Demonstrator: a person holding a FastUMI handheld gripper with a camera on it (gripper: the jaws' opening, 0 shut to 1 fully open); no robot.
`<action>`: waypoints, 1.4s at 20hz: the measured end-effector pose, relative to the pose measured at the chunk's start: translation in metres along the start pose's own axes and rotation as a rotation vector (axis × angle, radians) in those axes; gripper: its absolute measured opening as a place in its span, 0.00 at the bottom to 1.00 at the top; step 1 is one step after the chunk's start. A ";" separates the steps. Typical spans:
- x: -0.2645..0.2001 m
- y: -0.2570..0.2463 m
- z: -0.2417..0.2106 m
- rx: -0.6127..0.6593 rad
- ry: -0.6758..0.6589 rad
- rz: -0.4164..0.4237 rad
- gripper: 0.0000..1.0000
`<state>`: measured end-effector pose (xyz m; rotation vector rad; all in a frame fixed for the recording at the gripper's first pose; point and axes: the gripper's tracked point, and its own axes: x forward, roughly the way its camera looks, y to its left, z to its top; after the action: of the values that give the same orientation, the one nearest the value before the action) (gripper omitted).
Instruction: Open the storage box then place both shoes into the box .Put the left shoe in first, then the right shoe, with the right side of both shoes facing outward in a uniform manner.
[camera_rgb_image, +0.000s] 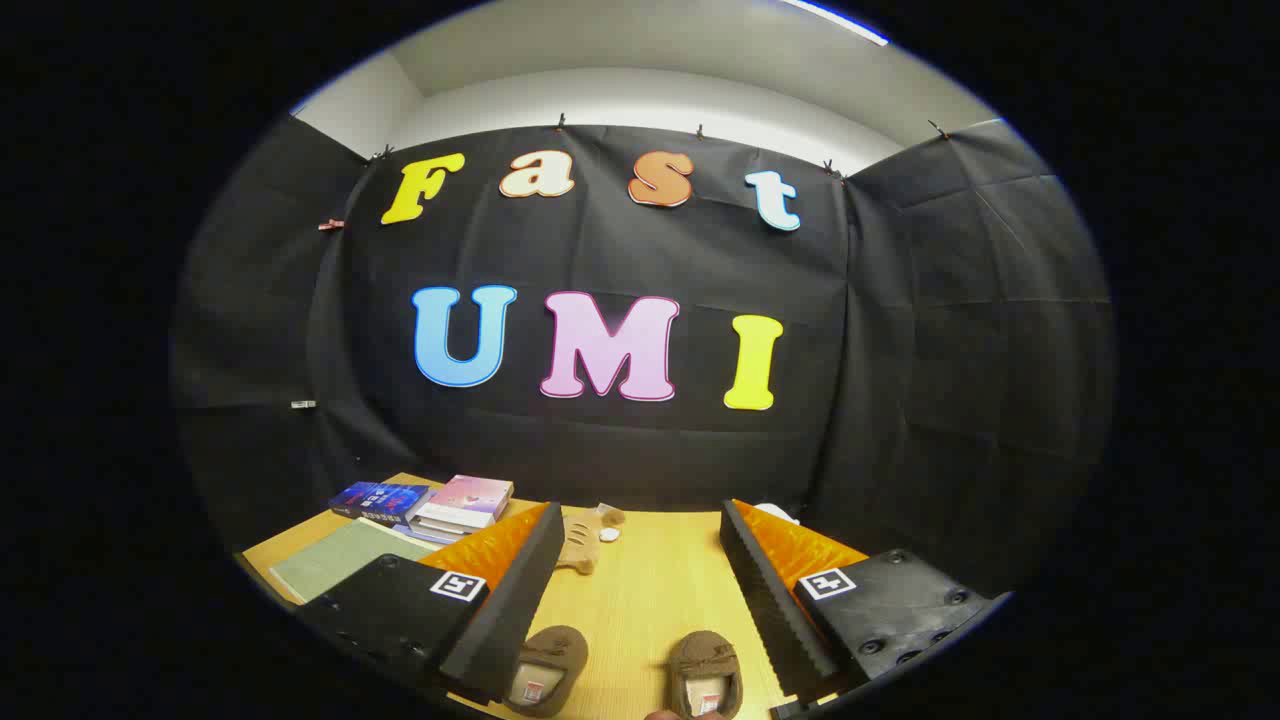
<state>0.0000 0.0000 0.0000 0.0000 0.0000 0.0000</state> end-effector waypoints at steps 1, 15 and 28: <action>0.000 0.005 -0.002 0.002 0.004 0.013 0.97; 0.009 0.028 -0.006 0.039 0.031 0.074 0.97; 0.009 0.063 -0.057 0.066 0.150 0.154 0.97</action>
<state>0.0095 0.0626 -0.0568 0.0662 0.1503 0.1536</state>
